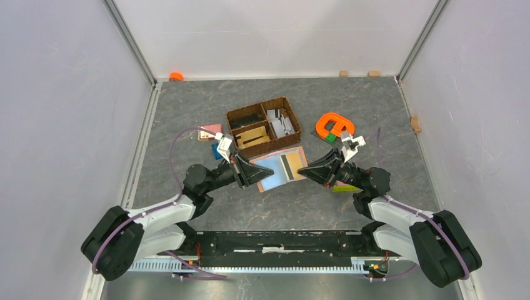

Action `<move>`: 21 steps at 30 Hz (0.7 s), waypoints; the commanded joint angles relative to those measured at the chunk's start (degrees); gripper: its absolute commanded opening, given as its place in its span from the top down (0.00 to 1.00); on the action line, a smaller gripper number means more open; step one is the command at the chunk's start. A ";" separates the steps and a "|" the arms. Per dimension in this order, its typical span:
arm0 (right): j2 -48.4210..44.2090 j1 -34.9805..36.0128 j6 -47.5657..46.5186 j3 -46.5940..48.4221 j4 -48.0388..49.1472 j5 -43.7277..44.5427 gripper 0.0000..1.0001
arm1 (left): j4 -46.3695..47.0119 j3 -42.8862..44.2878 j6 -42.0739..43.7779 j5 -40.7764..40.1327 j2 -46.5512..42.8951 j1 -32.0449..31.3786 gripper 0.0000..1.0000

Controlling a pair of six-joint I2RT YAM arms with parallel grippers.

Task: Take the credit cards out of the card holder
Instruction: Remove the credit card from the card holder.

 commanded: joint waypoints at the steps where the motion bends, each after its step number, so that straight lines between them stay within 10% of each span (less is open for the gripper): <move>1: -0.52 -0.07 0.25 0.65 3.20 -0.36 0.95 | -14.41 3.21 6.07 -8.02 -4.62 0.21 0.86; 8: -5.54 -0.37 -13.06 2.01 -19.72 8.32 1.00 | -45.21 4.42 8.54 -39.46 -14.40 0.90 0.37; 13: -11.29 -0.44 -21.13 2.80 -33.22 17.60 1.00 | -48.24 5.29 7.79 -41.16 -15.47 1.08 0.25; 21: -9.93 -0.44 -19.54 2.62 -31.14 15.80 1.00 | -22.43 4.96 10.12 -13.40 -7.57 -1.62 0.81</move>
